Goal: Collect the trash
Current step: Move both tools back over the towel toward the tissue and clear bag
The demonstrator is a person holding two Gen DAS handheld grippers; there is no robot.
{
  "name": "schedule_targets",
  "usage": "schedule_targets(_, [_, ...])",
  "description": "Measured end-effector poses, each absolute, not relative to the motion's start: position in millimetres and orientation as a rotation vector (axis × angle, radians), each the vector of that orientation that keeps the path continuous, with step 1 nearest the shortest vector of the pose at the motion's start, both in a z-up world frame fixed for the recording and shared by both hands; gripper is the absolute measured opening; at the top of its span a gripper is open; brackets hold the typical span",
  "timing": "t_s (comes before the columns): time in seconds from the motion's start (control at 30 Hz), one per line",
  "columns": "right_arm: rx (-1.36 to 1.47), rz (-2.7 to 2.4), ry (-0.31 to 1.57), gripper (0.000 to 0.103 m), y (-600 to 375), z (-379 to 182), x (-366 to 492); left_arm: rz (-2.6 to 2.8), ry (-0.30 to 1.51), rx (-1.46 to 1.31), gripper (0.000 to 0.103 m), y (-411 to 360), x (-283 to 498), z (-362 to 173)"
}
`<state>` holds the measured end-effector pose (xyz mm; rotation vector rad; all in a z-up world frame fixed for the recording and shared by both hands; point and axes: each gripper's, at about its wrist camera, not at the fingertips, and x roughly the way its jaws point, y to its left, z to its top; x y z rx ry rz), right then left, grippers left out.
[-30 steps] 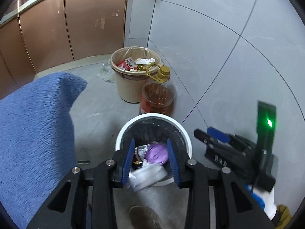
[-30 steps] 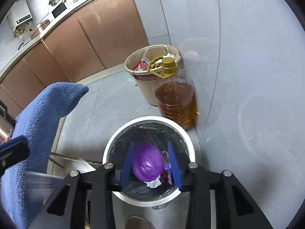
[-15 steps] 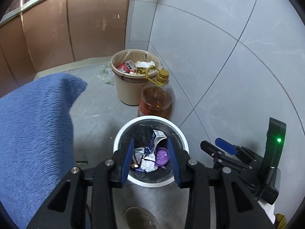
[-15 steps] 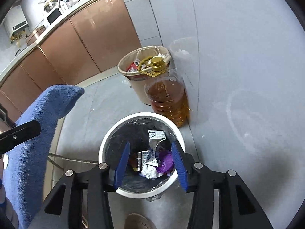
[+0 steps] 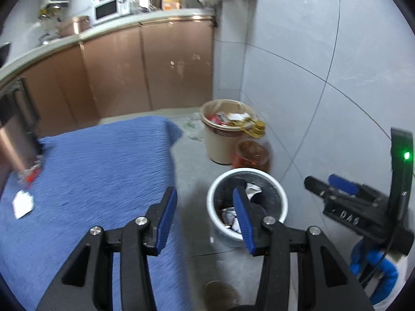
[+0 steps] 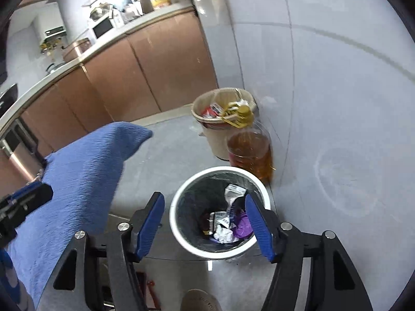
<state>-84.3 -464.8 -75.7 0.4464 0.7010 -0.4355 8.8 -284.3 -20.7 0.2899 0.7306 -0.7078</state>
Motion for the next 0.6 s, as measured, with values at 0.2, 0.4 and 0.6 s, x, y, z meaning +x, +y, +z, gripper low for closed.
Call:
schedule_targets(0.2, [0.385, -0.378, 0.684, 0.072, -421, -54, -87, -0.573, 0.681, 0.286, 0.043, -230, -10, -14])
schedule_targets(0.4, [0.343, -0.321, 0.669, 0.074, -387, -40, -84, -0.475, 0.650, 0.248, 0.044, -184, -19, -8])
schedule_targets(0.6, [0.294, -0.285, 0.659, 0.074, -358, -29, -81, -0.439, 0.656, 0.199, 0.044, -150, -21, -9])
